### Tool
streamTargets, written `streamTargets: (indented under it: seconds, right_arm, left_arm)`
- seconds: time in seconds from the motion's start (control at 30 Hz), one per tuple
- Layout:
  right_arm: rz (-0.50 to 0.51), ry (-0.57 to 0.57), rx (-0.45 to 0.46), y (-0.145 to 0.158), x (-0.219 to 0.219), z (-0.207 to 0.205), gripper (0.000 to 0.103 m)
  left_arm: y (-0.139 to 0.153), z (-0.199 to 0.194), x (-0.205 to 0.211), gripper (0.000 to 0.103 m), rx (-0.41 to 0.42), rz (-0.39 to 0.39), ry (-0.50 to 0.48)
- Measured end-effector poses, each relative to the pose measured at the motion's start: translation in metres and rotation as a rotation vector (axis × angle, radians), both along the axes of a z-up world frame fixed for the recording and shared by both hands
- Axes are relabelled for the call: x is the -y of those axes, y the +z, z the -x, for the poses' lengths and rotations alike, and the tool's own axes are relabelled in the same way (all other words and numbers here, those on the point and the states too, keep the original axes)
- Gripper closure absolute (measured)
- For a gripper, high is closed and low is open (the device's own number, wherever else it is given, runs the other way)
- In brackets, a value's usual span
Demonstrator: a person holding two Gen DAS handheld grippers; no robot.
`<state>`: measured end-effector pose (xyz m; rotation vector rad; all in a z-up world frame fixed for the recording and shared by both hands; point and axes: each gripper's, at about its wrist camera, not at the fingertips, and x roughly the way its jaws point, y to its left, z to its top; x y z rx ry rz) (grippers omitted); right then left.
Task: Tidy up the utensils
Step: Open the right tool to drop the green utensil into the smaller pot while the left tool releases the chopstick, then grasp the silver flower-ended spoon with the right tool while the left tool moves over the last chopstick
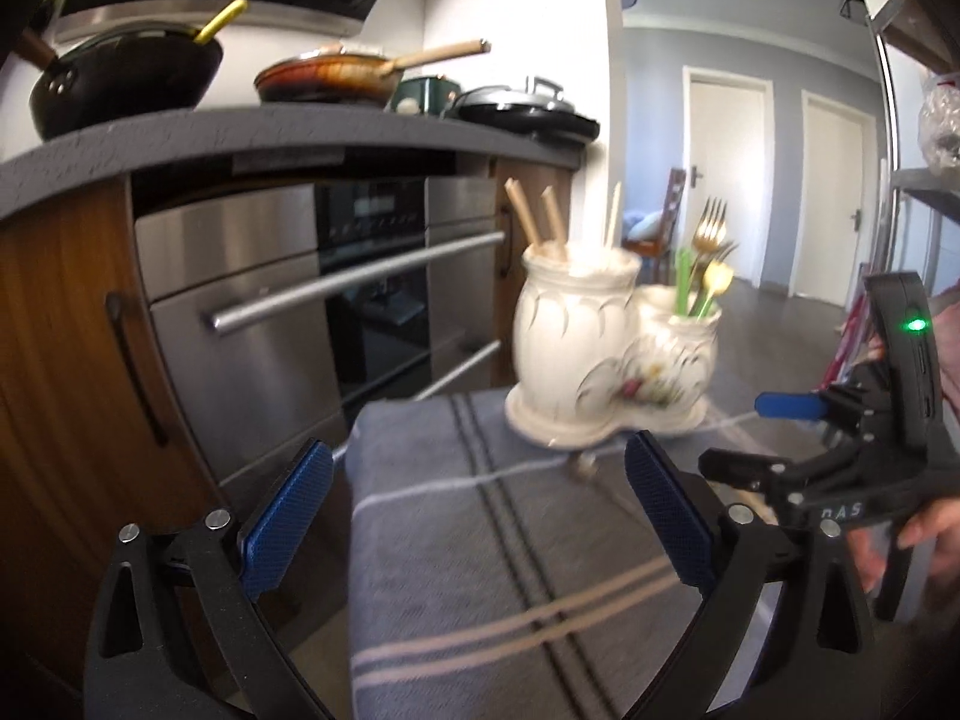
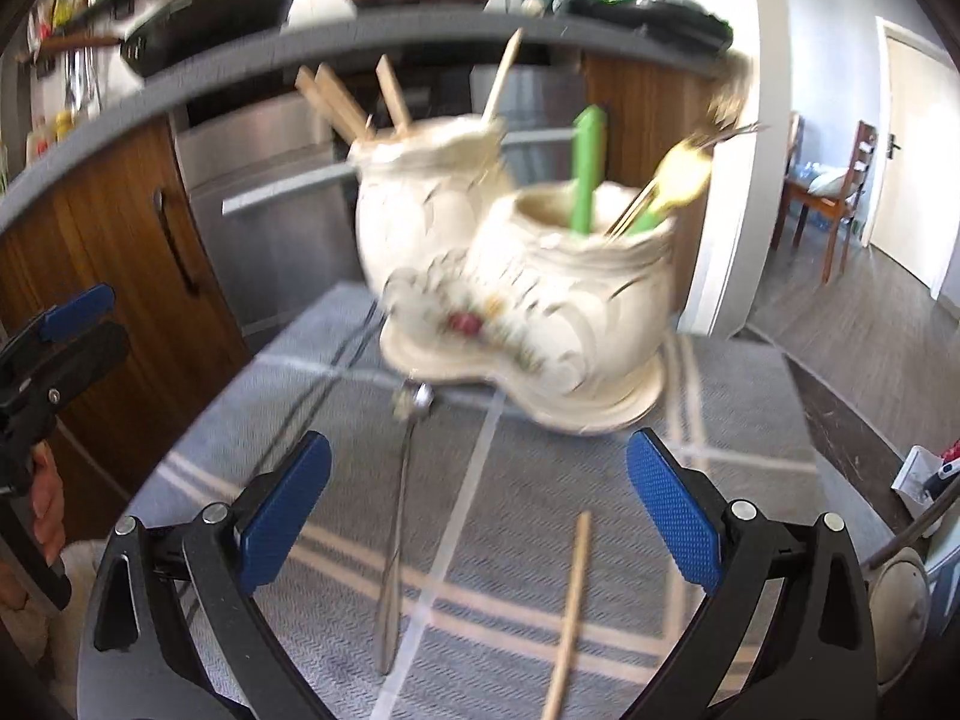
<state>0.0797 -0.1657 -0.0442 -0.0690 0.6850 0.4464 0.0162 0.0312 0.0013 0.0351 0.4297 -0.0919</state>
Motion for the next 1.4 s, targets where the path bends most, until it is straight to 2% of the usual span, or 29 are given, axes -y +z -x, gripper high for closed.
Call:
streamTargets:
  seconds: [0.17,0.23,0.33,0.43,0.5,0.63,0.7,0.8,1.07,1.4]
  right_arm:
    - [0.117,0.083,-0.112,-0.027,-0.036,-0.012,0.009]
    - [0.152,0.095,-0.153,-0.036,-0.047,-0.018,0.017]
    - [0.184,0.091,-0.195,-0.043,-0.058,-0.029,0.035]
    - [0.167,0.095,-0.227,-0.045,-0.064,-0.039,0.048]
    - [0.173,0.089,-0.231,-0.043,-0.069,-0.045,0.063]
    - [0.173,0.091,-0.240,-0.044,-0.074,-0.049,0.076]
    - [0.183,0.103,-0.233,-0.044,-0.078,-0.047,0.089]
    - [0.186,0.111,-0.229,-0.044,-0.081,-0.043,0.099]
    - [0.106,0.072,-0.193,-0.029,-0.055,-0.033,0.100]
    - [-0.019,0.060,0.040,0.021,-0.004,0.024,0.100]
  left_arm:
    - [-0.020,-0.005,-0.009,0.006,-0.054,-0.010,0.024]
    - [-0.026,-0.006,-0.007,0.006,-0.072,-0.028,0.014]
    - [-0.027,-0.005,-0.007,0.006,-0.071,-0.028,0.004]
    - [-0.029,-0.006,-0.010,0.006,-0.074,-0.007,-0.006]
    - [-0.029,-0.006,-0.012,0.006,-0.078,-0.001,-0.005]
    - [-0.029,-0.005,-0.016,0.006,-0.080,0.024,-0.006]
    - [-0.029,-0.005,-0.018,0.006,-0.079,0.037,-0.006]
    - [-0.029,-0.005,-0.019,0.006,-0.079,0.044,-0.009]
    - [-0.027,-0.004,-0.013,0.006,-0.083,0.032,-0.014]
    - [-0.025,-0.002,0.015,0.006,-0.101,-0.004,-0.059]
